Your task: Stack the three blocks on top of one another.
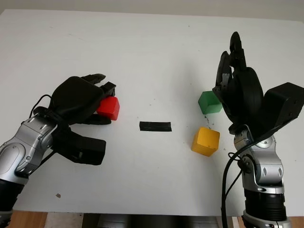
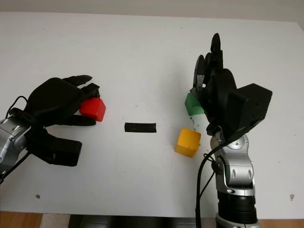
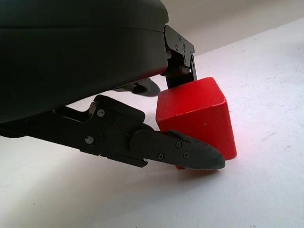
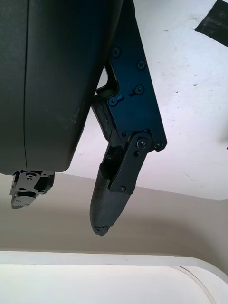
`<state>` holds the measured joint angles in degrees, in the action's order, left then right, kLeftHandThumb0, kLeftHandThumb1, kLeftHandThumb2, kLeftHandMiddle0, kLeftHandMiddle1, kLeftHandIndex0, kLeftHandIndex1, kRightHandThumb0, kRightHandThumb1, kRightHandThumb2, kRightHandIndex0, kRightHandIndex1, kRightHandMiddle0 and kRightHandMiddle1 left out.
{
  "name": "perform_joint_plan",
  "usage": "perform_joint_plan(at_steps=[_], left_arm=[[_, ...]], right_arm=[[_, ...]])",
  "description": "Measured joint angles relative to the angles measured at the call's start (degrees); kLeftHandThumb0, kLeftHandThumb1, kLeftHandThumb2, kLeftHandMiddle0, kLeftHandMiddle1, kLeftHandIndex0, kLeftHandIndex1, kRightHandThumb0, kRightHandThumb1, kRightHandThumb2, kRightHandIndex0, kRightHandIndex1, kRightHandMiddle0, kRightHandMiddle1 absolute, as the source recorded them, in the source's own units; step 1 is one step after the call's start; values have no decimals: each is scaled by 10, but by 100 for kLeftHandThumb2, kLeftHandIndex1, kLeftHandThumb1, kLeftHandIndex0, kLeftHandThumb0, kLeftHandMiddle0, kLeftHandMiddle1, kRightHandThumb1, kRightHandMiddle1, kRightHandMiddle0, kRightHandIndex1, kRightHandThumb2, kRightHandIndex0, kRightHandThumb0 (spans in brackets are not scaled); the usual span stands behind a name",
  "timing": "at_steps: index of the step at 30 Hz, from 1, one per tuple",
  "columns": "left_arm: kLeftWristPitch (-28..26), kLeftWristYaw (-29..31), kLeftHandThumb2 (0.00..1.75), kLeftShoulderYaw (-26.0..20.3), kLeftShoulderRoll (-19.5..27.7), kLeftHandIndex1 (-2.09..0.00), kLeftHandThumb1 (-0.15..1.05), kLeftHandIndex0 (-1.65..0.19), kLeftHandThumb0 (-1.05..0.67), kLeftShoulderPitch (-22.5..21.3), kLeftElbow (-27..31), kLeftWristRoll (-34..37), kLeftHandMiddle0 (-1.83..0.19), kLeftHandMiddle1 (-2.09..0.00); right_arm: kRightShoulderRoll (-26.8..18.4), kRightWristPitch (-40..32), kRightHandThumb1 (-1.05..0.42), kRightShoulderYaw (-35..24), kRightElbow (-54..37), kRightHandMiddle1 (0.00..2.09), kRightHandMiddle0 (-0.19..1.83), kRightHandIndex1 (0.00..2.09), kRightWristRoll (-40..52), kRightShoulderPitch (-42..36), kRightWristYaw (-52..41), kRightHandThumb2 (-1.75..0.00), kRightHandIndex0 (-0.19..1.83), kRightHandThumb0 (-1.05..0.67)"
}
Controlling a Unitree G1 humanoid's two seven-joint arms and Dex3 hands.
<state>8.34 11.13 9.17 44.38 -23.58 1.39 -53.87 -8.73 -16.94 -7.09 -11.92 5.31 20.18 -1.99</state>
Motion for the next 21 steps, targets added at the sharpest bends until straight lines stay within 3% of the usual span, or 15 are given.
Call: perform_joint_plan(at_steps=[7,10,16,21], left_arm=[[-11,51,6,-8,3,-134,102,-34,-44,-1,32,18,-40,-9],[-16,97,6,-16,4,-135,103,-32,-43,-7,44,67,-38,-6],[-30,192,6,-29,2,-149,104,-27,-45,-57,63,167,-35,-5],[-72,255,6,0,-23,-148,102,-33,-45,-91,83,178,-35,-5]], right_arm=[[9,0,-105,-1,-3,0,-19,0,3,-1,7,-76,-19,-61],[11,-1,-105,0,-10,0,-19,0,4,-4,7,-75,-19,-60],[14,-8,-105,0,-20,0,-19,0,9,-8,7,-75,-19,-59],[14,-14,-105,0,-20,0,-19,0,9,-7,7,-75,-19,-60]])
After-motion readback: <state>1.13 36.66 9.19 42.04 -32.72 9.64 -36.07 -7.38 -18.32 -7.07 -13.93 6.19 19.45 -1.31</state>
